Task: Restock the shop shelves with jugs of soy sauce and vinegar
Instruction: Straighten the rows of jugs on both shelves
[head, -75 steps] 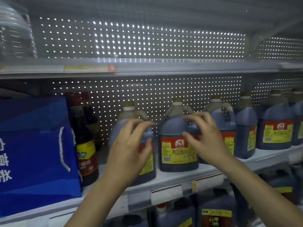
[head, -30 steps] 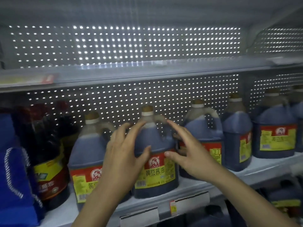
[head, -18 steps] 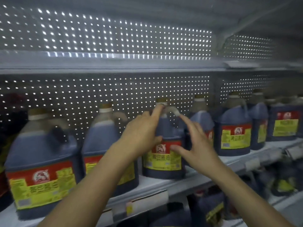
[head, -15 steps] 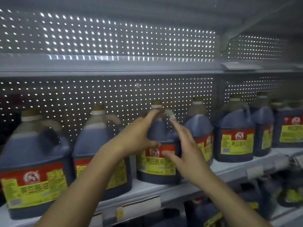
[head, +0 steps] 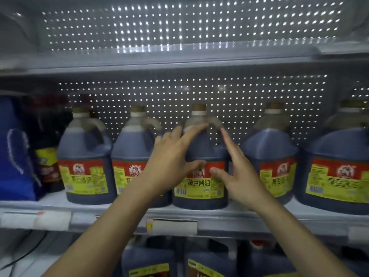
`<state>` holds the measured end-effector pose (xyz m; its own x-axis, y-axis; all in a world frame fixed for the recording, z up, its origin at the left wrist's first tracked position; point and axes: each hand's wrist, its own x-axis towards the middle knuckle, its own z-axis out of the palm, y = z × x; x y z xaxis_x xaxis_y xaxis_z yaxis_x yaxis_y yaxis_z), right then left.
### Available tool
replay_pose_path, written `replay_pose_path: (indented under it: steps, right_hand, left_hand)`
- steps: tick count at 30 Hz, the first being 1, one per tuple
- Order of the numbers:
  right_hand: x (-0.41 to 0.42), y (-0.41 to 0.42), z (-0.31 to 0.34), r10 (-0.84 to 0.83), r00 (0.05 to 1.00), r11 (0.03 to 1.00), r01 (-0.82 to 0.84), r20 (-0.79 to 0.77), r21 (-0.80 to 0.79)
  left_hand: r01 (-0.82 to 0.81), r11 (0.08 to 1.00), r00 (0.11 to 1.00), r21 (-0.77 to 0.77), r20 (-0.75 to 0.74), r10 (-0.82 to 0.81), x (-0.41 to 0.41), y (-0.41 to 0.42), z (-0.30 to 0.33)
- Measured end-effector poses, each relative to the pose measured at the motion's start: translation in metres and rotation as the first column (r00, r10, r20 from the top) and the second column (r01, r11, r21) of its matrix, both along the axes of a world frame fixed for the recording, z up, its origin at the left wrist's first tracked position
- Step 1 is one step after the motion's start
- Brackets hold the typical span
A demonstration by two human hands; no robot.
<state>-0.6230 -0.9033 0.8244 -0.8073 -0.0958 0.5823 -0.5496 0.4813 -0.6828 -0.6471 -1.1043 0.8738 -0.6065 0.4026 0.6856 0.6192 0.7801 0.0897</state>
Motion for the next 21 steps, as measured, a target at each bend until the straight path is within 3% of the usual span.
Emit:
replay_pose_path:
  steps: [8,10,13,15,17,19,21]
  right_hand:
    - [0.011,-0.002,0.0,0.027,1.0,0.999,-0.027,0.012,-0.038]
    - [0.022,0.005,0.004,0.027,0.999,0.998,-0.025,0.041,-0.063]
    - [0.042,0.027,0.013,-0.168,0.984,0.983,0.163,-0.061,-0.083]
    - [0.05,0.049,0.02,-0.34,0.92,0.939,0.321,-0.197,-0.123]
    - [0.051,0.074,0.025,-0.443,0.852,0.896,0.431,-0.28,-0.105]
    - [0.045,0.1,0.028,-0.445,0.864,0.892,0.451,-0.234,-0.029]
    - [0.035,0.123,0.032,-0.373,0.923,0.922,0.38,-0.092,0.076]
  left_hand:
    - [0.013,0.999,1.0,0.049,0.015,-0.014,-0.001,0.0,-0.008]
    - [0.029,0.992,0.998,0.119,-0.051,-0.023,0.005,0.004,-0.01]
    - [0.194,0.959,0.966,0.205,-0.212,-0.15,0.012,0.021,-0.008]
    - [0.288,0.942,0.942,0.175,-0.229,-0.246,0.014,0.042,-0.008]
    - [0.283,0.956,0.945,0.082,-0.195,-0.263,0.013,0.066,-0.006]
    - [0.252,0.967,0.958,-0.017,-0.134,-0.252,0.011,0.089,-0.005]
    - [0.218,0.97,0.966,-0.104,-0.116,-0.23,0.009,0.111,-0.003]
